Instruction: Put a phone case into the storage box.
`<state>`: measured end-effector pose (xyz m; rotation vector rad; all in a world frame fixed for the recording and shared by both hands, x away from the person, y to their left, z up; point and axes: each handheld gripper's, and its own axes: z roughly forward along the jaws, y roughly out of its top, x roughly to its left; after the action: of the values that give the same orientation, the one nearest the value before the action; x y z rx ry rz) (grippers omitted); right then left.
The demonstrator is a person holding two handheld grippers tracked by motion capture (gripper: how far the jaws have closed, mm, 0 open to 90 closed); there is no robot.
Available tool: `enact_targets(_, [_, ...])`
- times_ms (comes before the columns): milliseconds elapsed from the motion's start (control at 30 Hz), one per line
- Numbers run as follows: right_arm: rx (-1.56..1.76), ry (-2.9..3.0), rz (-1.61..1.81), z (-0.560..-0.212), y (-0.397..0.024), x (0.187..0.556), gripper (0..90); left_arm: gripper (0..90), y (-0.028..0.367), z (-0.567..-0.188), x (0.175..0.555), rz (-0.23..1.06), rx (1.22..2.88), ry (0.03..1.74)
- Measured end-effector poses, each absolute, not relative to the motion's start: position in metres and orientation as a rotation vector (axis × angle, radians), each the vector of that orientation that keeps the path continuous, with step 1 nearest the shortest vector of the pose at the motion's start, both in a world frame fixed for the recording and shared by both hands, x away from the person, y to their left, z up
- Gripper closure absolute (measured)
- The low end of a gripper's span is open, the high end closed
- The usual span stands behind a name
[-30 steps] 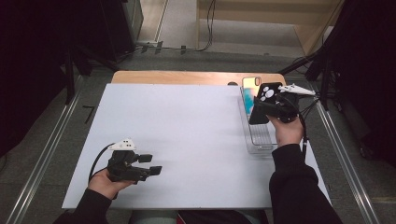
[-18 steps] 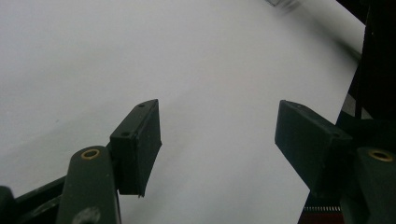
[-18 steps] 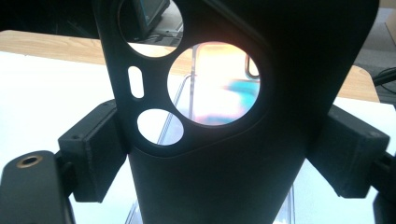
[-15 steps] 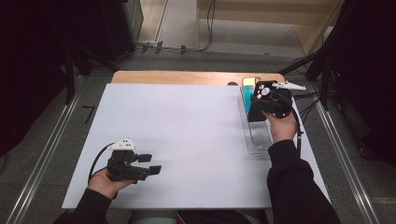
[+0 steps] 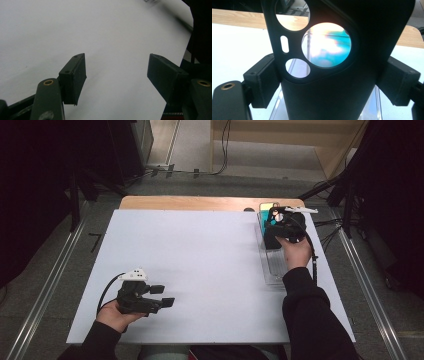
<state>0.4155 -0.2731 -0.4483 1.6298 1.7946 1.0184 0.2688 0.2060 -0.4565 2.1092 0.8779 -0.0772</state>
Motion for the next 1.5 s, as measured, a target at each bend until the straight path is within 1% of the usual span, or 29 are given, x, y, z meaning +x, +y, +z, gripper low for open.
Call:
enact_targets(1067, [1.666, 1.773, 0.923, -0.459, -0.264, 0.465, 12.0, 31.4, 0.206, -0.456, 0.268, -0.082, 2.107, 0.868])
enact_targets(1500, [1.665, 1.765, 0.914, -0.461, -0.260, 0.472, 11.1, 31.3, 0.205, -0.456, 0.268, -0.083, 2.107, 0.866])
